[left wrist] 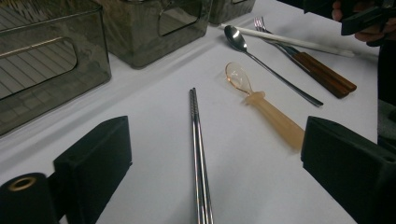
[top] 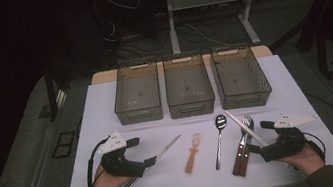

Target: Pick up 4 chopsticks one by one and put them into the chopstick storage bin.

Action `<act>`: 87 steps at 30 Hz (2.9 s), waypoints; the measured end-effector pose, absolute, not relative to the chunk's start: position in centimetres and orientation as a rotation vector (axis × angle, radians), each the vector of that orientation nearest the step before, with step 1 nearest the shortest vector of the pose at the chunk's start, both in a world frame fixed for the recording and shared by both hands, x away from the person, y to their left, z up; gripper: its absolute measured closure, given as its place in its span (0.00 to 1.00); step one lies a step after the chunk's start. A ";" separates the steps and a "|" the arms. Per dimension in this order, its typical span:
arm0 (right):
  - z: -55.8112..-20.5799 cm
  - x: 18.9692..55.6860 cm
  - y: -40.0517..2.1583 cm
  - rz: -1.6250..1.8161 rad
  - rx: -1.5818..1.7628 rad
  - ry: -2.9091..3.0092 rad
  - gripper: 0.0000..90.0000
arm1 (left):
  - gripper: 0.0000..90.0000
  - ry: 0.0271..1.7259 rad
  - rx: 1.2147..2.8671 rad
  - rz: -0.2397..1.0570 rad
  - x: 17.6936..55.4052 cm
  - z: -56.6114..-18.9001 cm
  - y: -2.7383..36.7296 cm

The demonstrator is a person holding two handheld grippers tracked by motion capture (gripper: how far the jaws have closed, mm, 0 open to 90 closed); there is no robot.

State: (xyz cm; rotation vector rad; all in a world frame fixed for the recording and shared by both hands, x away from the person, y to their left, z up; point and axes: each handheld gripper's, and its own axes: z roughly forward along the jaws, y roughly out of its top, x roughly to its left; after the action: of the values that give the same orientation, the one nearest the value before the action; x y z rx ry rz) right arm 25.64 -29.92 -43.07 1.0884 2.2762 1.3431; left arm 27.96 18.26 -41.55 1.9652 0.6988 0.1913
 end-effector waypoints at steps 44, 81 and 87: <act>-43.3 25.8 -30.0 1.313 1.094 2.287 0.02 | 0.86 0.752 2.197 0.155 28.2 -42.6 18.2; -43.3 25.8 -30.0 1.306 1.103 2.281 0.02 | 0.91 0.775 2.318 0.135 28.1 -43.6 17.7; -43.3 25.8 -30.0 1.304 1.104 2.280 0.02 | 0.91 0.784 2.329 0.153 28.1 -43.8 17.6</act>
State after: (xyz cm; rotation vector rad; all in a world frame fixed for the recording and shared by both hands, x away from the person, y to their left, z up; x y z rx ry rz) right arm 25.84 -30.03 -43.28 1.1038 2.2802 1.3042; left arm 28.12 17.65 -43.75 2.3292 0.7836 0.1527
